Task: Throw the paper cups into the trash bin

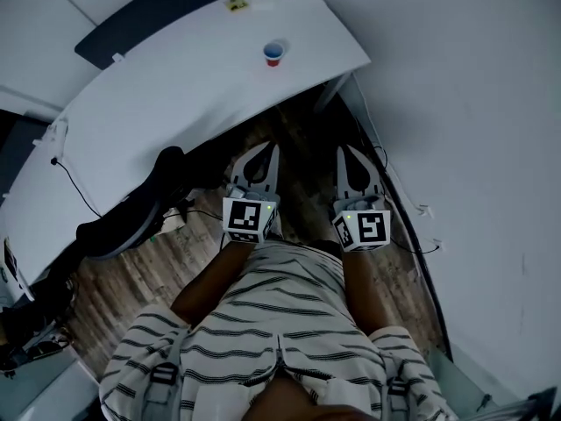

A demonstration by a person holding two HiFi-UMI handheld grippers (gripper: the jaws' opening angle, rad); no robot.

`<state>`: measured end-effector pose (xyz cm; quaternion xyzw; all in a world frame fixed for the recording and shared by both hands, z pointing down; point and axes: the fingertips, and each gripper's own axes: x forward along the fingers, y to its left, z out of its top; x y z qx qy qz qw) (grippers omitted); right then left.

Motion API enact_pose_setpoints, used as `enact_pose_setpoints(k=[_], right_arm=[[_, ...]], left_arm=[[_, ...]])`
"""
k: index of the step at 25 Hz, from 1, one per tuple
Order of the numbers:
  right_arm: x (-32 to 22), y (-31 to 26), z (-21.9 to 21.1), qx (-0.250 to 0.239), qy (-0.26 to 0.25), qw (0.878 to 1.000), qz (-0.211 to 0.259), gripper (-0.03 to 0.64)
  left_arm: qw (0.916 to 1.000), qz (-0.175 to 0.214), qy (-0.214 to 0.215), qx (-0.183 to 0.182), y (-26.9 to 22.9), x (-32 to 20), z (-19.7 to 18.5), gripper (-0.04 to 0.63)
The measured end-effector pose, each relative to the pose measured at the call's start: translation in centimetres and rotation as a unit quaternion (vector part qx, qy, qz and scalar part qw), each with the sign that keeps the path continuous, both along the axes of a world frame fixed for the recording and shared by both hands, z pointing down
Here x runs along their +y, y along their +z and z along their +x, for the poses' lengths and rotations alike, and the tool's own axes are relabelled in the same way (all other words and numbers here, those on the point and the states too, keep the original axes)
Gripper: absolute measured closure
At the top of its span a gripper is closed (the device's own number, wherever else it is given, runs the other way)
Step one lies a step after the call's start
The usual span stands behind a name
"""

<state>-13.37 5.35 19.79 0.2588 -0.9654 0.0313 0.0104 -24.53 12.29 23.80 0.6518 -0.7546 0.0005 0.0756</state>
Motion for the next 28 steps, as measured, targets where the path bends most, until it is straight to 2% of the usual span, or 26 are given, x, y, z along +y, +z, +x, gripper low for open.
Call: enact_pose_setpoints(k=[2, 6, 17, 23, 28], right_arm=[[-0.6, 0.2, -0.5, 0.0, 0.003, 1.0, -0.006, 0.607], [-2.1, 1.0, -0.5, 0.001, 0.004, 1.0, -0.018, 0.607], [-5.1, 3.4, -0.2, 0.009, -0.043, 0.998, -0.034, 0.607], [-6.5, 4.8, 0.6, 0.012, -0.067, 0.997, -0.036, 0.607], [-7.8, 7.0, 1.3, 0.035, -0.057, 0.996, -0.053, 0.607]], left_arm=[[0.9999, -0.01, -0.001, 0.01, 0.5, -0.6, -0.6, 0.572], [0.9998, -0.017, -0.008, 0.007, 1.0, -1.8, -0.7, 0.572], [0.9976, -0.028, -0.063, -0.003, 2.8, -4.2, -0.8, 0.571], [0.9973, -0.029, -0.065, -0.02, 4.0, -7.4, -1.1, 0.571], [0.9952, -0.03, -0.089, -0.025, 5.3, -9.7, -3.2, 0.571]])
